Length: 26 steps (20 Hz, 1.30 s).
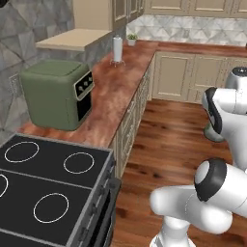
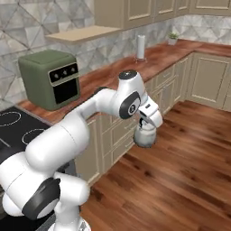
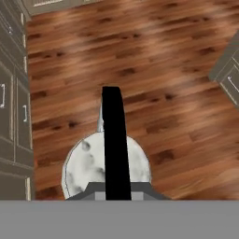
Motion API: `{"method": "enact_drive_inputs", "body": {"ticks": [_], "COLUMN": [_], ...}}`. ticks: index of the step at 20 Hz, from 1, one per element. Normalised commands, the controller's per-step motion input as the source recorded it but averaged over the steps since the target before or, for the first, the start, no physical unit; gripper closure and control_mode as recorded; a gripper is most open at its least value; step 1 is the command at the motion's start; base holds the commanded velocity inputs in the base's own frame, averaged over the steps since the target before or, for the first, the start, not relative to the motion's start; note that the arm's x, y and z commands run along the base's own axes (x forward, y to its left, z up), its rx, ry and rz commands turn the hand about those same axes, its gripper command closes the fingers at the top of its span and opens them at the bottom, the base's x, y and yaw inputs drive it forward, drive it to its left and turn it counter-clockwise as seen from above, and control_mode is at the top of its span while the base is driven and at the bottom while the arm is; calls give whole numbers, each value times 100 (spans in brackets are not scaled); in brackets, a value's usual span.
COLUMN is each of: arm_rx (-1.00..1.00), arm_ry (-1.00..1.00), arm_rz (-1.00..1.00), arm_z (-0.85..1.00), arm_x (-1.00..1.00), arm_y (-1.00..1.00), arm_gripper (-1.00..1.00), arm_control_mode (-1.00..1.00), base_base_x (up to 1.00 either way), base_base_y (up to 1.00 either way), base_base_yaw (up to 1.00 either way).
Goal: The kettle is done boiling. Turn off the stove, then wait for 300 timesteps before moving the kettle to the dining table.
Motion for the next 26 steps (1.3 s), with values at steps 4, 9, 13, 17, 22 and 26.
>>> {"method": "enact_drive_inputs", "body": {"ticks": [4, 9, 13, 17, 22, 26], "arm_rx": [0, 0, 0, 0, 0, 0], "arm_ry": [0, 0, 0, 0, 0, 0], "arm_rz": [0, 0, 0, 0, 0, 0], "arm_z": [0, 0, 0, 0, 0, 0], "arm_x": [0, 0, 0, 0, 0, 0], "arm_y": [0, 0, 0, 0, 0, 0], "arm_gripper": [100, 100, 100, 100, 100, 100], "arm_control_mode": [100, 100, 100, 100, 100, 100], "base_base_x": [12, 27, 41, 52, 69, 82], "base_base_y": [12, 9, 8, 18, 31, 53], "base_base_yaw": [-65, -67, -67, -63, -53, -45]}}
